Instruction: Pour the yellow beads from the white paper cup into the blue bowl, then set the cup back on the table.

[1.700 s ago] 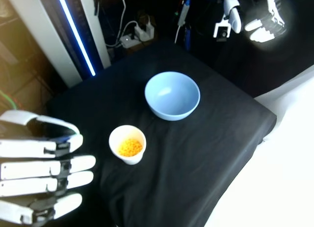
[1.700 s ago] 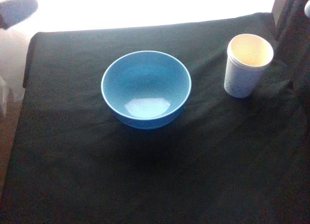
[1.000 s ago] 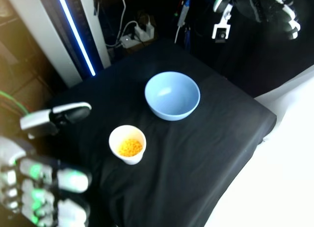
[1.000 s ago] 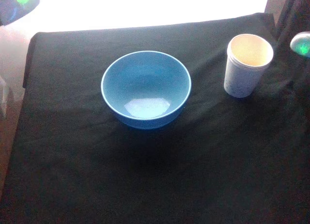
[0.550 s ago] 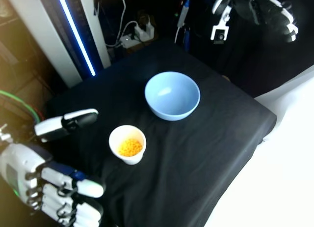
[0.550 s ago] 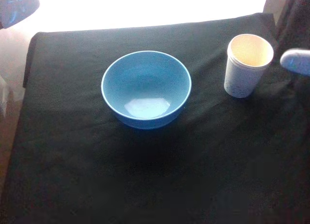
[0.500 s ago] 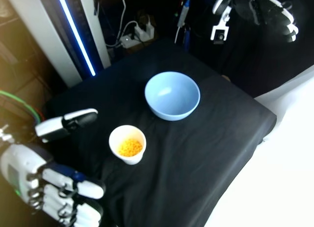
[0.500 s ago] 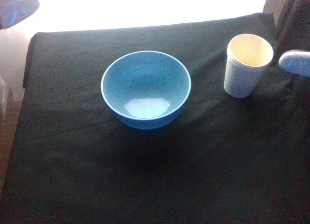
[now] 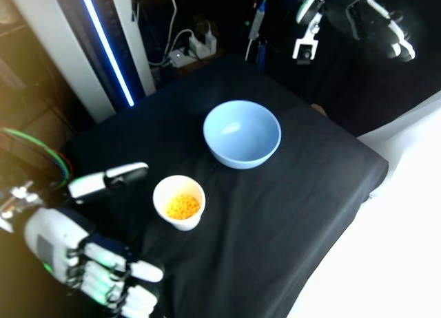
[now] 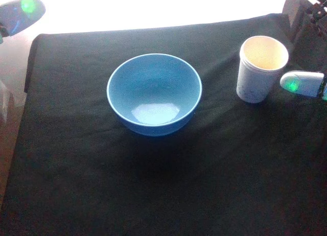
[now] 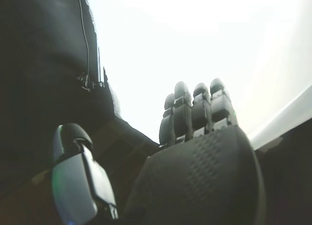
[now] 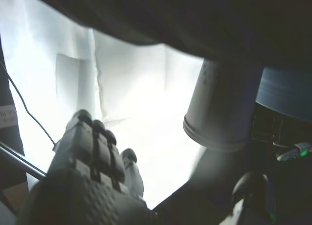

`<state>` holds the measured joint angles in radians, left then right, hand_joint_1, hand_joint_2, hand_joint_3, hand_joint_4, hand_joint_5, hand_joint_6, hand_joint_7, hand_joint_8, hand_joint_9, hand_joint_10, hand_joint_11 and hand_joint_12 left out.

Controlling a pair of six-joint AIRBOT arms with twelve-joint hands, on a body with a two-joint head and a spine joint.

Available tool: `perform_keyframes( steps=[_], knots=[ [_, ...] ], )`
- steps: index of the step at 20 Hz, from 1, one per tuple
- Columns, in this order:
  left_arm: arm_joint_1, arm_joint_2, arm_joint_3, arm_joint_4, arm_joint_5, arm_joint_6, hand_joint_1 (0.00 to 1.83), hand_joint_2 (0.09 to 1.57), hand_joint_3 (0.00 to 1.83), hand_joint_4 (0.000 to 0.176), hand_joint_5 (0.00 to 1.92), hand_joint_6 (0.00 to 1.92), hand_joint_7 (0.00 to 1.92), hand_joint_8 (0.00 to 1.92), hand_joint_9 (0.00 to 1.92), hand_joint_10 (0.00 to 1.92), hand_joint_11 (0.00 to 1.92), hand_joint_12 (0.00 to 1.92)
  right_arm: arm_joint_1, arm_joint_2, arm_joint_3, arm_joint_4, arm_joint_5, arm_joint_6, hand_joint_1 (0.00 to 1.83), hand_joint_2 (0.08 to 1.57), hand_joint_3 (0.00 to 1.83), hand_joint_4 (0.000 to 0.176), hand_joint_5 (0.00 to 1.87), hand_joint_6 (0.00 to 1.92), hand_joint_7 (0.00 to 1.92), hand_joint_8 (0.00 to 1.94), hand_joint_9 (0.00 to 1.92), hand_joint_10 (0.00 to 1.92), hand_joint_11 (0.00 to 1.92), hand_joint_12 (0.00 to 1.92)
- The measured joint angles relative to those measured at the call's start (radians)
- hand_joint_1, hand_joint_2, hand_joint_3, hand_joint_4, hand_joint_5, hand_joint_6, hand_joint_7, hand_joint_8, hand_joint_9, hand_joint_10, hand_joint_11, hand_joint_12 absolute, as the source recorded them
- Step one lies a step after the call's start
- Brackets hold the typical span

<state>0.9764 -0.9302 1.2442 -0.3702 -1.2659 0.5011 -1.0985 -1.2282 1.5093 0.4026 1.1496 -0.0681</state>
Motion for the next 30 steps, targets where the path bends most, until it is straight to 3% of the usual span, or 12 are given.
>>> perform_keyframes(
  steps=[2,10,11,16,17,18,19,22,24,26,28,30],
  knots=[
    [0.000,-0.001,0.000,-0.001,-0.002,0.000,0.39,0.88,0.00,0.000,0.20,0.00,0.29,0.00,0.14,0.01,0.00,0.23,0.000,-0.008,0.021,0.004,-0.016,0.005,0.72,0.61,0.00,0.176,0.00,0.00,0.00,0.00,0.00,0.00,0.03,0.01],
    [0.002,-0.015,0.006,-0.001,0.005,-0.008,0.41,0.88,0.00,0.000,0.14,0.00,0.26,0.00,0.11,0.01,0.00,0.14,0.002,-0.047,0.067,-0.046,-0.116,0.020,0.70,0.64,0.01,0.176,0.00,0.00,0.00,0.00,0.00,0.00,0.00,0.00],
    [0.002,-0.015,0.008,-0.002,0.006,-0.008,0.41,0.87,0.00,0.000,0.13,0.00,0.25,0.00,0.10,0.00,0.00,0.11,0.013,-0.052,0.077,-0.063,-0.142,0.020,0.64,0.54,0.00,0.176,0.00,0.00,0.01,0.00,0.00,0.00,0.00,0.00],
    [0.002,-0.022,0.014,-0.005,0.007,-0.012,0.40,0.89,0.00,0.000,0.11,0.00,0.26,0.01,0.10,0.00,0.00,0.06,0.061,-0.064,0.107,-0.157,-0.206,0.022,0.67,0.44,0.00,0.176,0.00,0.00,0.00,0.00,0.00,0.00,0.03,0.01],
    [0.002,-0.022,0.014,-0.002,0.006,-0.013,0.41,0.88,0.00,0.000,0.12,0.00,0.27,0.00,0.10,0.00,0.00,0.03,0.072,-0.069,0.114,-0.184,-0.222,0.022,0.68,0.48,0.00,0.150,0.00,0.00,0.00,0.00,0.00,0.00,0.00,0.00],
    [0.002,-0.022,0.014,-0.003,0.006,-0.014,0.41,0.88,0.00,0.000,0.12,0.00,0.27,0.00,0.10,0.00,0.00,0.03,0.079,-0.073,0.118,-0.190,-0.236,0.023,0.70,0.48,0.00,0.151,0.00,0.00,0.00,0.00,0.00,0.00,0.00,0.00],
    [0.002,-0.022,0.014,-0.003,0.006,-0.015,0.41,0.88,0.00,0.000,0.12,0.00,0.28,0.01,0.10,0.00,0.01,0.03,0.088,-0.077,0.121,-0.202,-0.255,0.023,0.70,0.49,0.00,0.171,0.00,0.00,0.00,0.00,0.00,0.00,0.00,0.00],
    [0.002,-0.027,0.014,-0.004,0.007,-0.015,0.41,0.88,0.00,0.000,0.12,0.00,0.27,0.00,0.09,0.00,0.00,0.03,0.117,-0.085,0.140,-0.249,-0.288,0.023,0.71,0.48,0.00,0.176,0.00,0.00,0.00,0.00,0.00,0.00,0.02,0.01],
    [0.002,-0.028,0.014,0.000,0.006,-0.015,0.41,0.87,0.00,0.000,0.11,0.00,0.26,0.00,0.08,0.00,0.00,0.03,0.136,-0.089,0.150,-0.291,-0.308,0.023,0.73,0.50,0.01,0.170,0.00,0.00,0.00,0.00,0.00,0.00,0.01,0.01],
    [0.002,-0.028,0.015,-0.005,0.007,-0.016,0.41,0.87,0.00,0.000,0.11,0.00,0.27,0.00,0.09,0.00,0.00,0.01,0.155,-0.099,0.163,-0.333,-0.347,0.023,0.75,0.49,0.00,0.132,0.00,0.00,0.00,0.00,0.00,0.00,0.04,0.02],
    [0.002,-0.032,0.015,-0.004,0.006,-0.019,0.43,0.87,0.00,0.000,0.12,0.01,0.28,0.00,0.09,0.00,0.00,0.00,0.169,-0.102,0.169,-0.366,-0.372,0.023,0.78,0.49,0.00,0.134,0.00,0.00,0.00,0.00,0.00,0.00,0.02,0.01],
    [0.002,-0.034,0.015,-0.003,0.006,-0.020,0.44,0.87,0.00,0.000,0.12,0.00,0.27,0.00,0.09,0.00,0.01,0.00,0.180,-0.106,0.183,-0.400,-0.389,0.030,0.77,0.50,0.01,0.109,0.00,0.00,0.00,0.00,0.00,0.00,0.02,0.01]
  ],
)
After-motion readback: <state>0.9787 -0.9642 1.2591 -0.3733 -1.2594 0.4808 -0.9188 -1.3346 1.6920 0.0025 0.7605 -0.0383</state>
